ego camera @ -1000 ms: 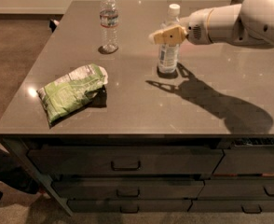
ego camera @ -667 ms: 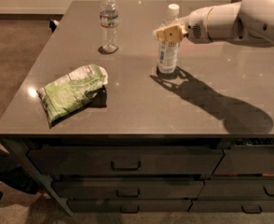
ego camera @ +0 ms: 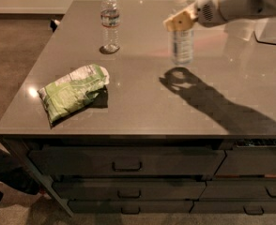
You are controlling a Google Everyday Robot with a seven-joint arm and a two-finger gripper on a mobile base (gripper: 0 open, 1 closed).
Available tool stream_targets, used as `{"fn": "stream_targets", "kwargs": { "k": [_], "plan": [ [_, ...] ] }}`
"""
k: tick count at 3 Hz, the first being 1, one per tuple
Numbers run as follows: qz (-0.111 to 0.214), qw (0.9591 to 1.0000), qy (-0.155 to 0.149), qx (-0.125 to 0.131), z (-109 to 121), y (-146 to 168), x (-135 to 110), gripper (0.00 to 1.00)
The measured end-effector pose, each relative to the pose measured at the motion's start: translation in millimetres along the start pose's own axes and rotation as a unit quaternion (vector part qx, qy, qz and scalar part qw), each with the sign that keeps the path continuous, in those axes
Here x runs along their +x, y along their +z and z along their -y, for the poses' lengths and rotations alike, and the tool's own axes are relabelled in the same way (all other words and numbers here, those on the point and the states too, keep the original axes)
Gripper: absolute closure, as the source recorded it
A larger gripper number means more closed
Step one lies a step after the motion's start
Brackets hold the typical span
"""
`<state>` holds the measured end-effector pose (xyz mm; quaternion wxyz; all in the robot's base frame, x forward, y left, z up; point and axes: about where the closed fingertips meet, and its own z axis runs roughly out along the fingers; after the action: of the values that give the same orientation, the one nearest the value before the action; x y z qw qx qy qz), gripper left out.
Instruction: Knock blue plastic bottle over
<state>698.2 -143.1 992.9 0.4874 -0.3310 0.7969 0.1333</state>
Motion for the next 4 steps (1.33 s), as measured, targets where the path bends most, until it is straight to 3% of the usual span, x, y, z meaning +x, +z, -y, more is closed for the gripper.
{"fn": "stream_targets", "kwargs": {
  "k": [1,2,3,4],
  "plan": [
    [-0.067,0.9972,-0.03,0.012,19.3,-17.4,-1.1,1.0],
    [-0.13,0.9895,-0.063,0.001,29.7,-25.0,9.0,1.0],
    [-0.219,0.968,-0.111,-0.051,19.0,-26.2,36.6,1.0],
    [-0.264,0.9497,-0.141,-0.092,6.8,-24.3,54.9,1.0]
  ]
}}
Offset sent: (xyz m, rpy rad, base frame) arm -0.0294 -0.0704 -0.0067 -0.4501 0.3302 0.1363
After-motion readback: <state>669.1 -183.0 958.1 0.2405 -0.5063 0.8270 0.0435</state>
